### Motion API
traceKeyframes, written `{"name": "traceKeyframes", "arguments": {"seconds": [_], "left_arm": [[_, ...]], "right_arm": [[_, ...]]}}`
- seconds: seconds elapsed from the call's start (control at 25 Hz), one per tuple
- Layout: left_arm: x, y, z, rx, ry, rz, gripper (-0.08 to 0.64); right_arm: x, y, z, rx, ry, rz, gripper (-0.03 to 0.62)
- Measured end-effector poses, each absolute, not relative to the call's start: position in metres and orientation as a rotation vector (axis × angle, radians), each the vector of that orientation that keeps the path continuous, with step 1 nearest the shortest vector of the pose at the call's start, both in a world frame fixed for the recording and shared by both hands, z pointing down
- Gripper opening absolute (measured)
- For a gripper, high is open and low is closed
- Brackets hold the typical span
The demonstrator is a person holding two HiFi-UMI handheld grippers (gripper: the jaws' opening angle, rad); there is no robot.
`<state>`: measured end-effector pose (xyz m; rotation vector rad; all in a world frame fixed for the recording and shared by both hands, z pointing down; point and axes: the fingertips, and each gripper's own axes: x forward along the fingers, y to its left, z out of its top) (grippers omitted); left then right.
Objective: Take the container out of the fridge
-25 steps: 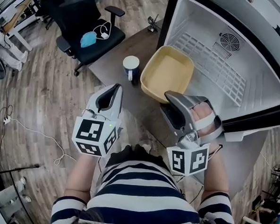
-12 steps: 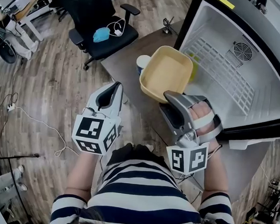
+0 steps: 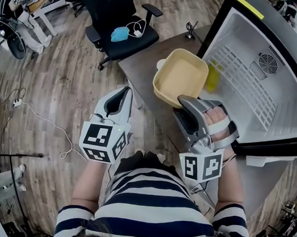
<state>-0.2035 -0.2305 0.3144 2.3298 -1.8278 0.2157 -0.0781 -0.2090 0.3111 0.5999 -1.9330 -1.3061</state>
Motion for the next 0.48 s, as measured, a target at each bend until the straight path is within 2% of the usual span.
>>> {"name": "traceKeyframes", "arguments": {"seconds": [0.48], "left_arm": [[-0.219,-0.222,0.313,2.274,-1.896,0.204,0.0]], "right_arm": [[-0.09,-0.212,0.312,0.563,-1.958,-1.333,0.181]]}}
